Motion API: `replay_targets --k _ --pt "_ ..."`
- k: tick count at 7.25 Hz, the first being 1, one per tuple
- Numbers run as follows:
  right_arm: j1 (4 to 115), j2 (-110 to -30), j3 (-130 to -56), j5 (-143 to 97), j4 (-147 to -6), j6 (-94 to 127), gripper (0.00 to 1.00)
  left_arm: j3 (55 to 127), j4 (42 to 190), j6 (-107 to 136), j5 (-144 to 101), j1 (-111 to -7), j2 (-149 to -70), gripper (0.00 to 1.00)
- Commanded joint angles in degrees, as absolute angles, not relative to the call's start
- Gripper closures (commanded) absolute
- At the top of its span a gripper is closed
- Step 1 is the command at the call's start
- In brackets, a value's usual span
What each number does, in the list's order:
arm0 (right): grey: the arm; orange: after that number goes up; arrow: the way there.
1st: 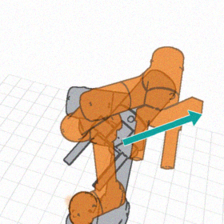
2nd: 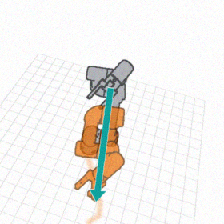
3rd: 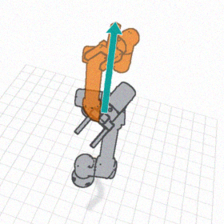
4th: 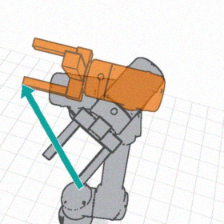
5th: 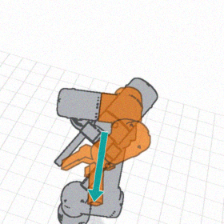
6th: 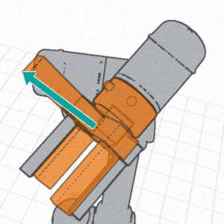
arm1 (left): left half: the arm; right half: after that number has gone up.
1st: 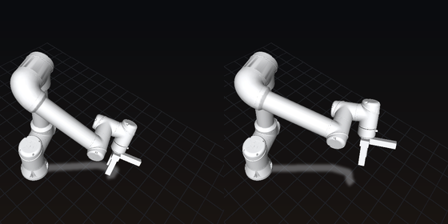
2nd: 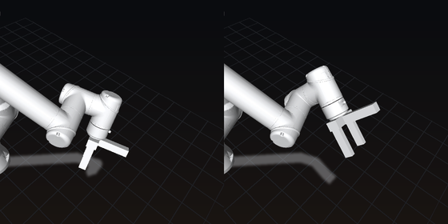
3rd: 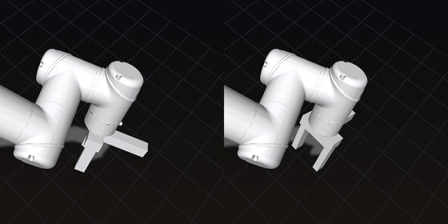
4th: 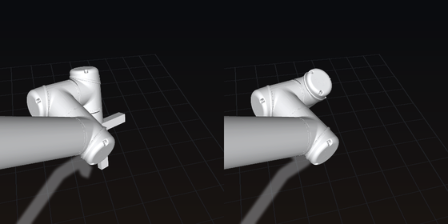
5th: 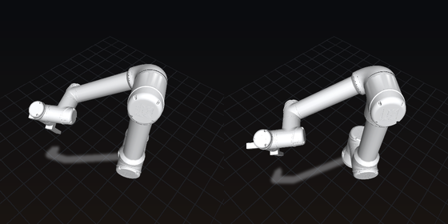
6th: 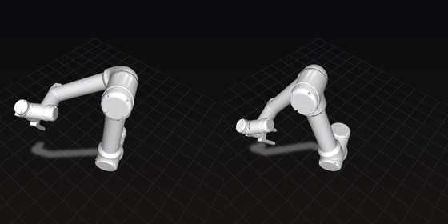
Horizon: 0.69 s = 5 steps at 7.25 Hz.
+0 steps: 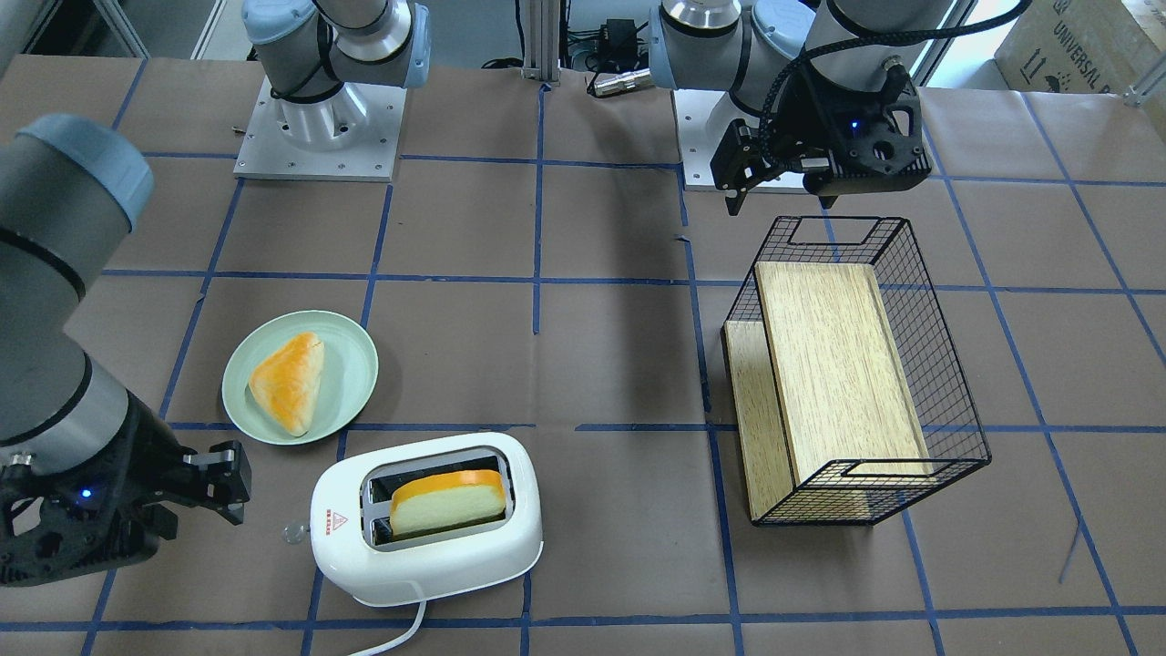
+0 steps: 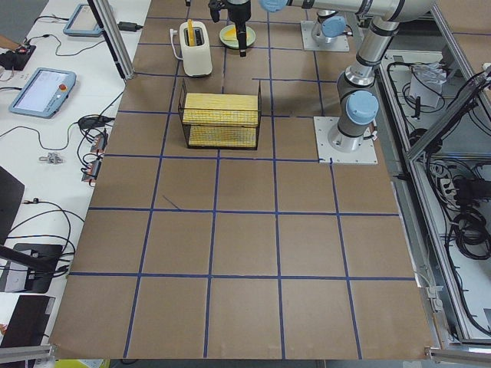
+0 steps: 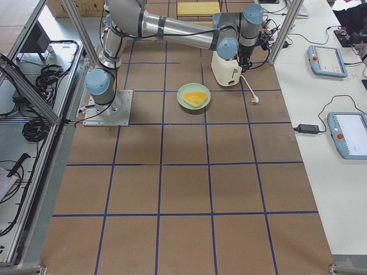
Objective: Press toaster with right arm
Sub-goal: 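Lift the right gripper up and away from the toaster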
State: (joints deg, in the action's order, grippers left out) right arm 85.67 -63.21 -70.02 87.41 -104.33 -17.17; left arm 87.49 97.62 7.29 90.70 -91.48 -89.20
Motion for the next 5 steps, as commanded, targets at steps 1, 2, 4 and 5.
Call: replay_targets --k 1,2,4,5 --pt "86.31 -66.26 -69.34 90.0 -103.01 -16.79 0.0 87.54 97.65 7.29 90.7 -91.49 -89.21 0.0" --pt "86.48 -69.49 -69.87 90.17 -102.92 -16.35 0.0 87.45 97.56 7.29 90.7 -91.49 -89.21 0.0" --pt "87.1 -75.21 -77.29 89.3 -96.7 -16.79 0.0 87.45 97.56 7.29 90.7 -91.49 -89.21 0.0" --pt "87.01 -78.45 -84.74 89.47 -98.86 -16.53 0.0 87.54 97.65 7.29 90.7 -91.49 -89.21 0.0"
